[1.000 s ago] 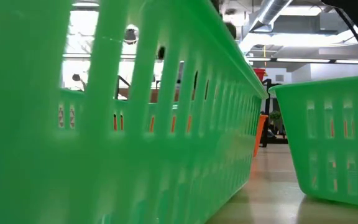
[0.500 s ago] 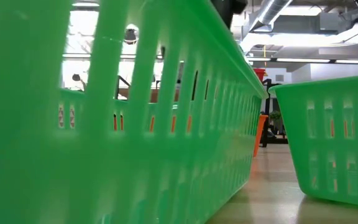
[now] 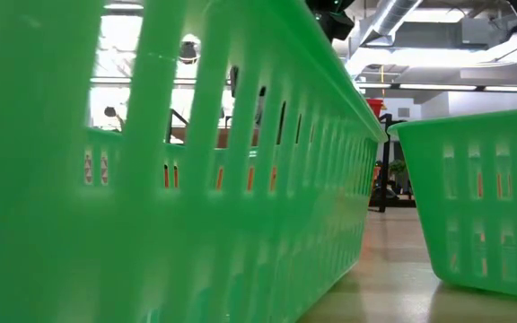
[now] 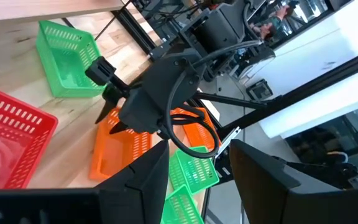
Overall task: Stack baskets on shelf by color
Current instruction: Put the top left orange bin on the shelf
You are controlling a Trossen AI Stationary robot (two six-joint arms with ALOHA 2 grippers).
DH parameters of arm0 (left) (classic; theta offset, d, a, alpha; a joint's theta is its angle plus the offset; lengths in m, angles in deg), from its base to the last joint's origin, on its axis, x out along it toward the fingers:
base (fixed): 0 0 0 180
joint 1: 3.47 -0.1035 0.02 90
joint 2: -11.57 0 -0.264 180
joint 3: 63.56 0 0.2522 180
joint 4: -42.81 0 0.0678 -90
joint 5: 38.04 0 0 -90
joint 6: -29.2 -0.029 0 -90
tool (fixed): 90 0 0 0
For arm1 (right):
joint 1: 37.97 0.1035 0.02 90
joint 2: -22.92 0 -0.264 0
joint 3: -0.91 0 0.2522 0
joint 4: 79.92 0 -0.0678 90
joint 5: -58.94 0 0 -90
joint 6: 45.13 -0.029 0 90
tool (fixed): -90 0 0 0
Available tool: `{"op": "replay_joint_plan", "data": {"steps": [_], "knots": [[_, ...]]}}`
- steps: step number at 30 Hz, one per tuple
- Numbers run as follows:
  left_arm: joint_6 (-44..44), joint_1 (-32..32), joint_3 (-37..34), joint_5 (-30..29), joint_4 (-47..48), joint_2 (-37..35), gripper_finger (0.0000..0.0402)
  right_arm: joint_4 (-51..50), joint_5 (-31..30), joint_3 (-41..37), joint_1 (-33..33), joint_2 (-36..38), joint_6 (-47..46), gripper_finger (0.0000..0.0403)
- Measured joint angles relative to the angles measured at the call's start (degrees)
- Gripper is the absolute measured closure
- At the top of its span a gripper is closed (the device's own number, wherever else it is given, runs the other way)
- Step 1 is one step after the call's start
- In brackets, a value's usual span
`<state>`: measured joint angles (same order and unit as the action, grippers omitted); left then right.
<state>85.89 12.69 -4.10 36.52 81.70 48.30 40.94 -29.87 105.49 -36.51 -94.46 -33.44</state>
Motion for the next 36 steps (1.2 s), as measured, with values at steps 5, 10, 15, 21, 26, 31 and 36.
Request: {"op": "replay_joint_plan", "data": {"steps": [5, 10, 15, 21, 26, 31, 36], "knots": [[0.05, 0.0, 0.0, 0.0, 0.85, 0.0, 0.0244, 0.03, 0.52, 0.0, 0.0, -0.02, 2.34, 0.0282], [0.13, 0.0, 0.0, 0.0, 1.22, 0.0, 0.0244, 0.06, 0.6, 0.0, -0.41, -0.04, 3.05, 0.0291], [0.13, 0.0, 0.0, 0.0, 1.22, 0.0, 0.0244, 0.31, 0.63, 0.0, -0.52, -0.05, 4.72, 0.0282], [0.13, 0.0, 0.0, 0.0, 1.19, 0.0, 0.0244, 1.75, 0.64, 0.09, -0.48, -1.4, 5.75, 0.0268], [0.13, 0.0, 0.0, 0.0, 1.18, 0.02, 0.0244, 0.69, 1.63, 0.14, -0.08, -3.58, 5.93, 0.0265], [0.13, -0.02, 0.02, -0.38, 1.17, 0.05, 0.0244, 0.88, 1.62, 0.41, -0.11, -3.23, 4.41, 0.0284], [0.15, -0.02, 0.02, -0.53, 1.09, 0.04, 0.0244, -0.25, 1.47, 0.94, -0.18, -3.26, 4.4, 0.0308]]}}
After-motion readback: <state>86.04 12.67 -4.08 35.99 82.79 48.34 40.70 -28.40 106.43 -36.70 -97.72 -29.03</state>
